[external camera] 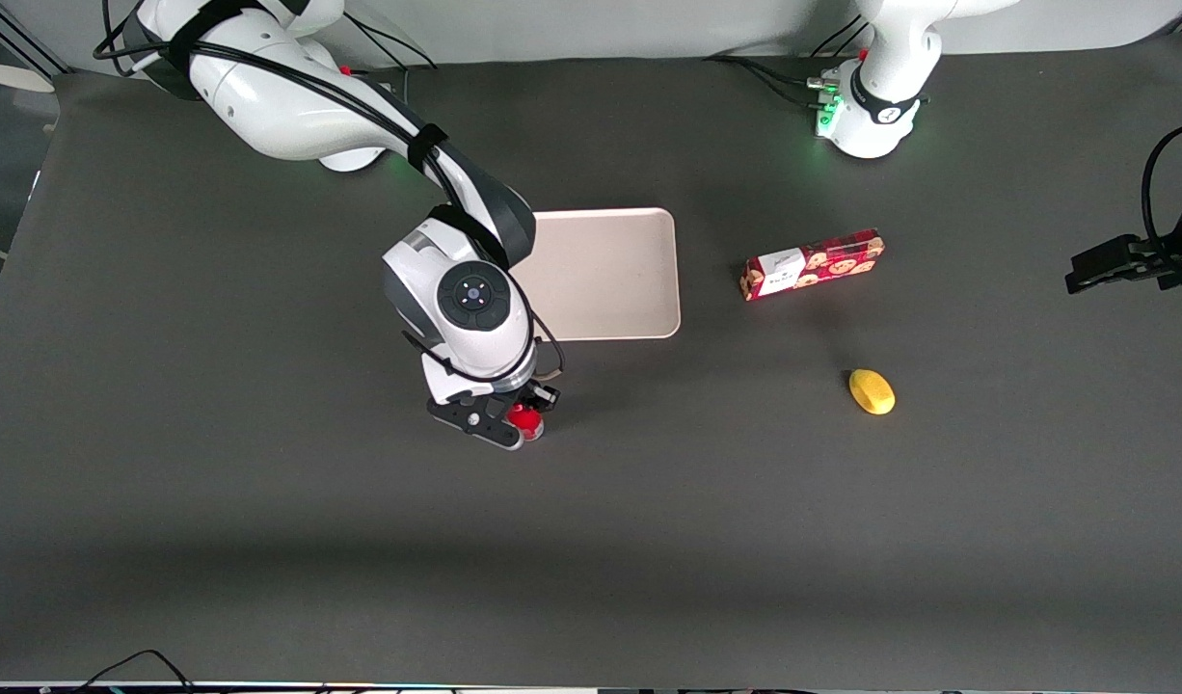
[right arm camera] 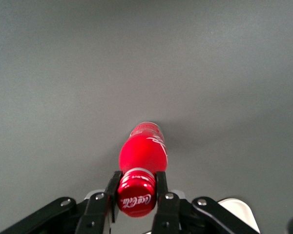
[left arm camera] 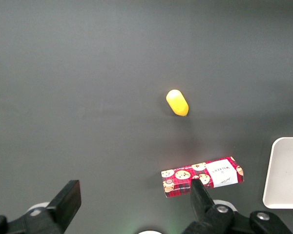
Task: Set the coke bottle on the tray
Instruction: 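Lift the bottle and carry it toward the tray's corner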
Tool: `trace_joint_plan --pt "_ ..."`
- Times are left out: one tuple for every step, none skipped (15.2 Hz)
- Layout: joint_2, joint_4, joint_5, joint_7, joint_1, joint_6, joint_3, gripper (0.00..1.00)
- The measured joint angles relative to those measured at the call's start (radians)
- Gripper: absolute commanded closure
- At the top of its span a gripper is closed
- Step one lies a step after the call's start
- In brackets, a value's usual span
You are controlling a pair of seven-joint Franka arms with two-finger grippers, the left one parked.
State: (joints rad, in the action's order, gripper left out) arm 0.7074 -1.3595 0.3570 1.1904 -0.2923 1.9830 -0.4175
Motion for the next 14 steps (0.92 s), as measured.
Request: trace_joint_plan --pt "-0.001 0.004 0.002 -0.001 0.000 -0.001 -0.001 1.00" --pt "-0.005 0.010 0.003 -0.003 0.001 -0.012 -0.005 1.00" --pt "-0.016 0.019 0.003 -0.012 0.005 -0.040 -0.013 1.00" --pt "-0.034 0.028 0.003 -0.026 0.012 -0.078 -0.026 1.00" --pt "-0.061 0.037 -0.003 -0.041 0.022 -0.126 -0.044 1.00" --pt "-0.093 0.044 -0.016 -0.061 0.033 -0.174 -0.060 1.00" --pt "-0.134 0.049 -0.043 -0.090 0.041 -0.223 -0.069 1.00" --pt "-0.180 0.053 -0.081 -0.121 0.047 -0.271 -0.072 1.00" --pt "-0.228 0.055 -0.121 -0.153 0.052 -0.323 -0.072 1.00" --pt "-0.276 0.055 -0.159 -0.187 0.058 -0.382 -0.072 1.00" --pt "-0.321 0.055 -0.196 -0.217 0.065 -0.444 -0.072 1.00" --pt "-0.363 0.054 -0.237 -0.240 0.072 -0.504 -0.068 1.00" --pt "-0.405 0.050 -0.282 -0.258 0.077 -0.557 -0.057 1.00" --pt "-0.447 0.038 -0.324 -0.270 0.081 -0.594 -0.043 1.00"
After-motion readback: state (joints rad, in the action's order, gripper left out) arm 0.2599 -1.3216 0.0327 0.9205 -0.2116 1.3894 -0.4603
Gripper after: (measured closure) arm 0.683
